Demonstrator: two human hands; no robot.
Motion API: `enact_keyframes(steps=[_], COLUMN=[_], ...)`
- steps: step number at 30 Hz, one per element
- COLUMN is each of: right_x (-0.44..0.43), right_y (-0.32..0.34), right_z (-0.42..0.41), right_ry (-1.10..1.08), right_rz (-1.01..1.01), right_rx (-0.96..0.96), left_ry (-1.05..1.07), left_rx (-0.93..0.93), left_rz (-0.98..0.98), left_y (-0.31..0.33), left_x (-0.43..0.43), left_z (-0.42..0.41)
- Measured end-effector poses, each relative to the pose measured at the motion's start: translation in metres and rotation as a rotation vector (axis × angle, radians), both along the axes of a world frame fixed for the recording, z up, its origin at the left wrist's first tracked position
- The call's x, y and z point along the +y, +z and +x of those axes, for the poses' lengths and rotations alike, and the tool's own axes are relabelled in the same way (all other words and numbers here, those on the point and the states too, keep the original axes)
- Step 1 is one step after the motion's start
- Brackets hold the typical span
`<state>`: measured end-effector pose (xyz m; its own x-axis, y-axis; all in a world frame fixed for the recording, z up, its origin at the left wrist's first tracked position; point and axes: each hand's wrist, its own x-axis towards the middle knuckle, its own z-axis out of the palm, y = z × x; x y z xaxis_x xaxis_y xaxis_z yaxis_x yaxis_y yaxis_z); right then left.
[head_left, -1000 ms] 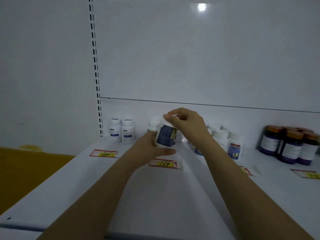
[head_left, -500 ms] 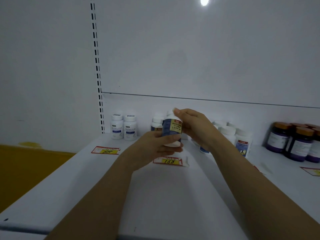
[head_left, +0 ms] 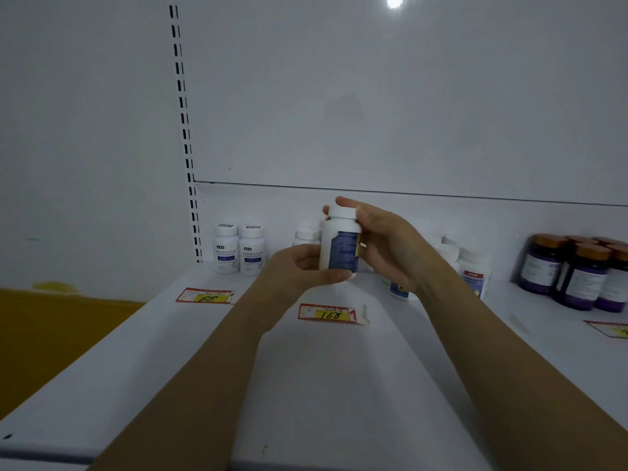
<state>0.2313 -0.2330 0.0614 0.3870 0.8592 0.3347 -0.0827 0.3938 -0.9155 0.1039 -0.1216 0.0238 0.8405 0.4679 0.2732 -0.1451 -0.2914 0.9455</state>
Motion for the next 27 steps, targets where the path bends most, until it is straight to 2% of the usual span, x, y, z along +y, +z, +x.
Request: enact_keyframes(steps=[7,14,19,23,27], right_x=[0.0,-0.004,-0.001,-0.002,-0.005], right_y=[0.005,0.003,-0.001,-0.002,0.0], right_z=[-0.003,-0.013,-0.025,-0.025,-0.021], right_ry=[-0.09,-0.267,-0.261,-0.268,-0.312], right_rz=[-0.088,-0.104,-0.1,-0.113,-0.074], right_rx=[-0.106,-0.42,-0.657,-0.683,-0.595], left_ry=[0.078,0.116,0.256,0.289,0.171], left_rx=[-0.003,-0.115,-0.167,-0.173,-0.101], left_rz=[0.039,0.051,0.259,0.334,0.176], left_y=[-0.002,-0.005,-0.011,-0.012,-0.007], left_x=[0.001,0.005,0.014,0.015,0.01], left_z=[0.003,0.005,0.007,0.007,0.003])
